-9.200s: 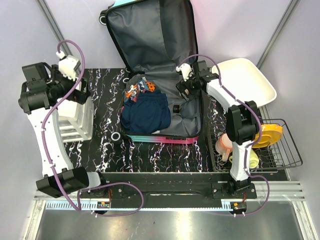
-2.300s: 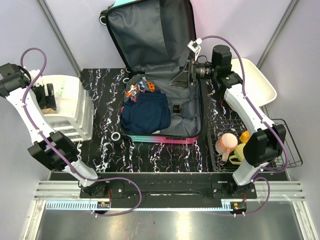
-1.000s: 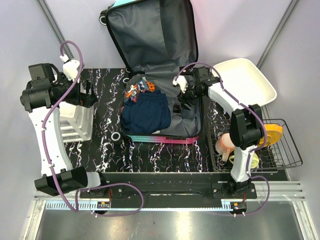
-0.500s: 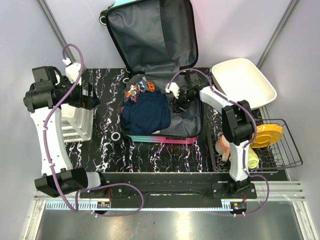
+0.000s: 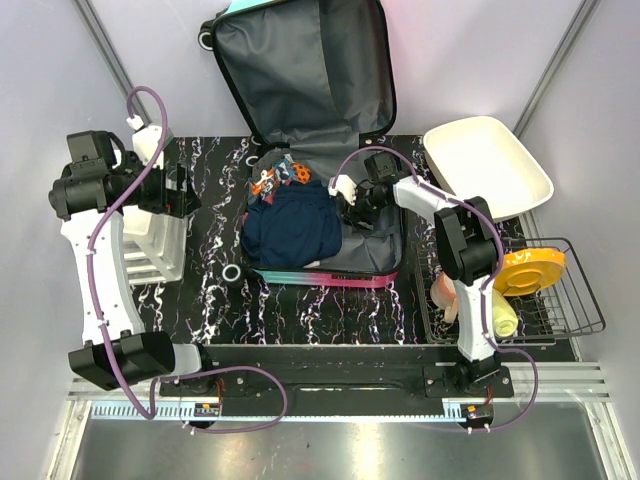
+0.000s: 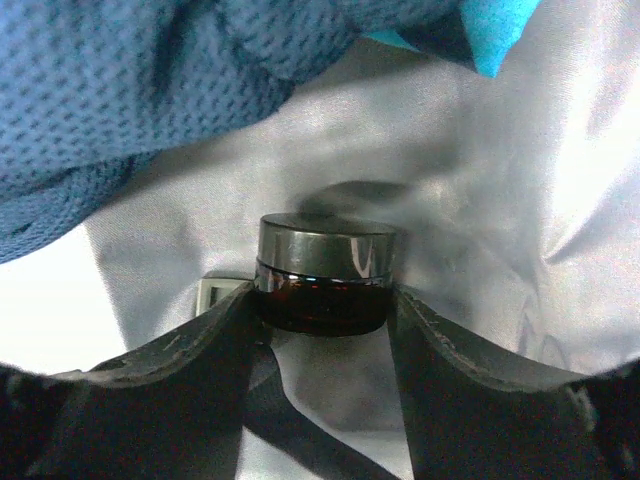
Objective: Open, take out, and arrange the luggage
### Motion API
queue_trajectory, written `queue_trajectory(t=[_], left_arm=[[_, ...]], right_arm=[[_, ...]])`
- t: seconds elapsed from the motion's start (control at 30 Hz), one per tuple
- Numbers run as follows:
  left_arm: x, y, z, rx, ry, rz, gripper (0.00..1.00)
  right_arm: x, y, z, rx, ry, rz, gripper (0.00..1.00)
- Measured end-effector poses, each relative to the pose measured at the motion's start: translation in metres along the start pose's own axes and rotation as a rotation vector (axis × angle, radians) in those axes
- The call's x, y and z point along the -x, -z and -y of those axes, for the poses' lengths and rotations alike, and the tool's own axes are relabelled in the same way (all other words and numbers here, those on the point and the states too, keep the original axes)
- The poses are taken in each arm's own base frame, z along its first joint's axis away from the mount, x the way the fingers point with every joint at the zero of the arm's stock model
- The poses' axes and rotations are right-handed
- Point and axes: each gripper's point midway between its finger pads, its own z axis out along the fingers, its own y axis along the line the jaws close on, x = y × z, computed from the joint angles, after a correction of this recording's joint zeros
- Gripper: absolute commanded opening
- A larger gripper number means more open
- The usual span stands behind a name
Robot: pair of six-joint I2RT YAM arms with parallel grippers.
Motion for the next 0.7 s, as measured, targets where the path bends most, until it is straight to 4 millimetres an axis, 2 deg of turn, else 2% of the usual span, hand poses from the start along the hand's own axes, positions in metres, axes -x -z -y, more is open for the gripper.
queue_trajectory(t=[0.07,0.23,0.37,0.53,0.7], left_arm=[[0.0004,-0.0011,-0.0005,-0.001,0.003,0.000,0.99],[0.0013,-0.0025,0.0001,-0.009,0.010,0.003,0.99],[0.0018,-0.0026,0.0012,-0.014,0.016,0.005,0.99],[0.0022,-0.0028,0.0017,-0.015,0.020,0.007,0.99],[0.0039,-0.0032,0.0032,-0.024,0.016,0.014,0.99]], right_arm=[[0.0000,0.0001,0.0007,-0.003,-0.003,-0.001,0.73],[0.0034,0.0001,0.0046,-0.017,-0.009,0.008,0.77],[0.0058,-0.0001,0.0070,-0.023,-0.021,0.014,0.67],[0.0083,0.0000,0.0084,-0.026,-0.038,0.021,0.48],[0.0090,-0.0001,0.0086,-0.027,-0.039,0.023,0.41]])
